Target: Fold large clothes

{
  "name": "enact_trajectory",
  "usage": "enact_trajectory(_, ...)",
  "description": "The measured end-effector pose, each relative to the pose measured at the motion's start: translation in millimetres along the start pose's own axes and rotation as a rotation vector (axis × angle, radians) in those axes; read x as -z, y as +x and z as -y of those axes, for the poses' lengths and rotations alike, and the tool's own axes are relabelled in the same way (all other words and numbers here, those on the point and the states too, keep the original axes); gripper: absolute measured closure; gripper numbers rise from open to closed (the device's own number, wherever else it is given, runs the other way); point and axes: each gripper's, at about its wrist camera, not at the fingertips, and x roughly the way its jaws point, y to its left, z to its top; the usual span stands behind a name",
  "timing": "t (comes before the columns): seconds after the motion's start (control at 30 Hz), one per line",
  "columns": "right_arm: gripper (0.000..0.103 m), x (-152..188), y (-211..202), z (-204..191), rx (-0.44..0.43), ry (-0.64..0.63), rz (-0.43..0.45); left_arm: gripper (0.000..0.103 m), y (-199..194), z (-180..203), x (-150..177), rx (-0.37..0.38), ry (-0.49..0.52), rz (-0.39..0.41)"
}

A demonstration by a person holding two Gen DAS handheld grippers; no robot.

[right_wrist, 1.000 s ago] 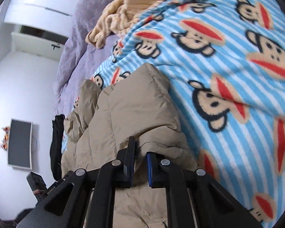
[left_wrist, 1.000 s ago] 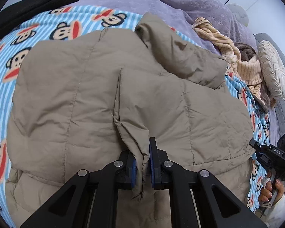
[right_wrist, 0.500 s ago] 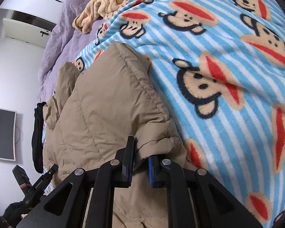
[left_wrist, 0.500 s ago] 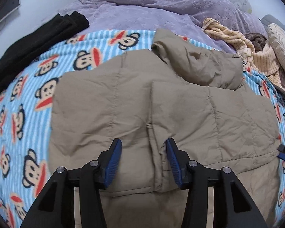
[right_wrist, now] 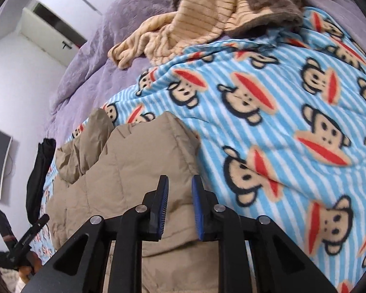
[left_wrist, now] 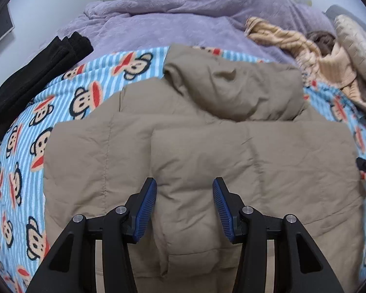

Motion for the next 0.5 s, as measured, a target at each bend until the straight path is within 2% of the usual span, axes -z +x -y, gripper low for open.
enact_trajectory(0.13, 0.081, 2.6, 36.6, -13.8, 0.093, -0.11, -0.042, 0.052, 18.9, -13.9, 7.8, 0.06, -0.069, -0.002)
enact_trajectory(0.27, 0.085, 6.6, 63.7, 4.4, 0.11, -0.076, -0.053, 0.048, 26.4, -4.9, 10.6, 0.033, -0.033, 0.013)
enact_trajectory(0.37, 0.085, 8.1, 68.5, 10.6, 0.107, -0.063, -0.038, 0.048, 23.6, -3.8, 11.4, 0.021, -0.029, 0.021)
enact_trajectory(0.5, 0.083, 8.4, 61.0, 4.9, 0.142, -0.1, -0.037, 0.048, 4.5, -13.4, 12.4, 0.026, -0.071, 0.019)
